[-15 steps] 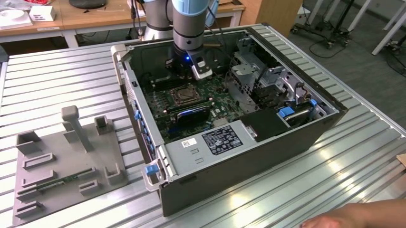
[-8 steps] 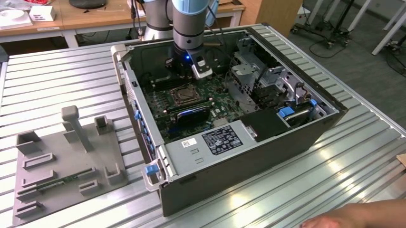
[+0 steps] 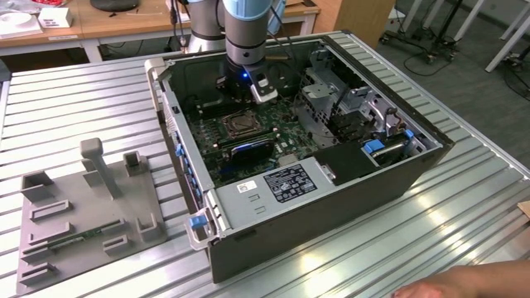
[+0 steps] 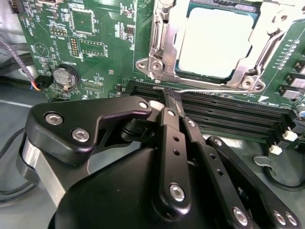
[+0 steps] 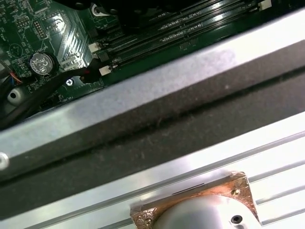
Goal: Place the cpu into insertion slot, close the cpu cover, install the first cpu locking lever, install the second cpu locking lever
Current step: 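Install the first cpu locking lever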
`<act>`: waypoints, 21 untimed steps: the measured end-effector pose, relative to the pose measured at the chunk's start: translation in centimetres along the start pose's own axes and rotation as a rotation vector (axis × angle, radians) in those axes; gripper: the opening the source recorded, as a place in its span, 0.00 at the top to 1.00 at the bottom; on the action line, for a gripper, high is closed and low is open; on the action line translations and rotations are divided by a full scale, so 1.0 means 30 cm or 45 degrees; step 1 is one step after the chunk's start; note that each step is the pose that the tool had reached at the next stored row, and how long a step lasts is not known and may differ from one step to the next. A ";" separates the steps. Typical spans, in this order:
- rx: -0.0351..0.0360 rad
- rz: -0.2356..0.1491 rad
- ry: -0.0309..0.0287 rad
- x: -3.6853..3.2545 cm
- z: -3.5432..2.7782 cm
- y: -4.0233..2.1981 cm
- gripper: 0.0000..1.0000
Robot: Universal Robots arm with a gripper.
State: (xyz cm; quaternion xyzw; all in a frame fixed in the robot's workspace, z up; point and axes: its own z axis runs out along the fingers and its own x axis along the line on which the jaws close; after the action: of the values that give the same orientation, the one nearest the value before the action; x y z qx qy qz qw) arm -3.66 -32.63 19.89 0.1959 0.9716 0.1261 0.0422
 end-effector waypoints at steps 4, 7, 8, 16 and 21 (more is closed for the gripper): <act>-0.0050 -0.003 -0.0114 -0.002 0.000 -0.004 0.90; -0.0062 -0.004 -0.0144 0.005 -0.002 -0.009 0.90; -0.0065 -0.004 -0.0148 0.012 -0.003 -0.012 0.90; -0.0070 -0.004 -0.0162 0.064 -0.010 -0.033 0.90; -0.0075 -0.004 -0.0188 0.065 -0.009 -0.031 0.90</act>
State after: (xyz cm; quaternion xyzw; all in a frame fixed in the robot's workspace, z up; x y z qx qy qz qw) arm -5.85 -32.76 19.86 0.1950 0.9712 0.1275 0.0502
